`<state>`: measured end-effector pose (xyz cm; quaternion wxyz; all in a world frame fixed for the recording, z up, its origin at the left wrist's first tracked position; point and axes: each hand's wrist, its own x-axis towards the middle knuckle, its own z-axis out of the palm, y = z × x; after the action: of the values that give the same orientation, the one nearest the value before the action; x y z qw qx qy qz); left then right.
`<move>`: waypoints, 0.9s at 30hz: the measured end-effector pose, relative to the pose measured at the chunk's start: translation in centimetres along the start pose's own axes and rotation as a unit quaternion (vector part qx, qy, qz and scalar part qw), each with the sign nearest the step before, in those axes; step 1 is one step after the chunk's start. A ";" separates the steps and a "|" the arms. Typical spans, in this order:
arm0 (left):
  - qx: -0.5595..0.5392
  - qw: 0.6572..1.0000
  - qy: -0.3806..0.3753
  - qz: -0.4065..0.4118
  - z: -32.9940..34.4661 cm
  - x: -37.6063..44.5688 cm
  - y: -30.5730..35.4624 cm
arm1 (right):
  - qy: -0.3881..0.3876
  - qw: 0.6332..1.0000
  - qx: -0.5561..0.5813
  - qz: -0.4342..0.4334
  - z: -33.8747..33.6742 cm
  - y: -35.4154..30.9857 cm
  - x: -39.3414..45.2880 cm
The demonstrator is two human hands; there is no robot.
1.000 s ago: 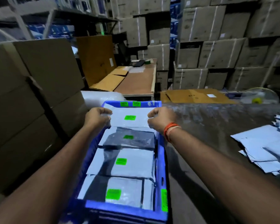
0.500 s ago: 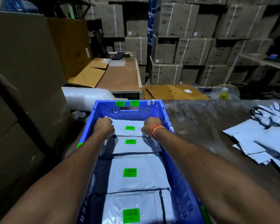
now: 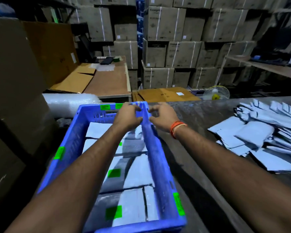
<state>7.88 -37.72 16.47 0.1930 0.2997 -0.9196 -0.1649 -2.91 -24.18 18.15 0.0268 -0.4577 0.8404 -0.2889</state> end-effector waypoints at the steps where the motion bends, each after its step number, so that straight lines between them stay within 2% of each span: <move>1: 0.005 1.000 0.000 0.016 0.2 0.1 1.8 | 0.011 1.000 0.000 0.001 -1.0 1.4 -0.3; 7: 0.024 0.998 -0.013 0.061 2.9 0.9 13.4 | 0.046 0.999 -0.013 0.026 -7.0 12.0 -2.1; 12: 0.024 0.999 -0.029 0.038 8.4 0.5 22.7 | 0.022 0.997 -0.050 0.059 -10.8 22.8 -5.0; 14: 0.023 0.998 -0.058 0.026 11.4 -0.1 25.4 | 0.015 0.995 -0.058 0.084 -11.5 27.5 -6.3; 18: 0.006 0.993 -0.119 -0.016 16.8 -1.6 29.2 | 0.002 0.982 -0.138 0.127 -12.4 34.7 -9.1; 21: -0.002 0.989 -0.141 -0.034 20.0 -2.4 31.3 | 0.028 0.963 -0.243 0.110 -12.1 38.6 -10.1; 27: -0.093 0.985 -0.116 -0.086 23.9 -4.5 33.5 | 0.028 0.935 -0.346 0.069 -10.5 42.6 -10.4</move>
<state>-15.90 -4.81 8.49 0.0971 0.3371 -0.8874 -0.2993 -32.24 6.48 2.80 -0.1366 -0.3709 0.9185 0.0093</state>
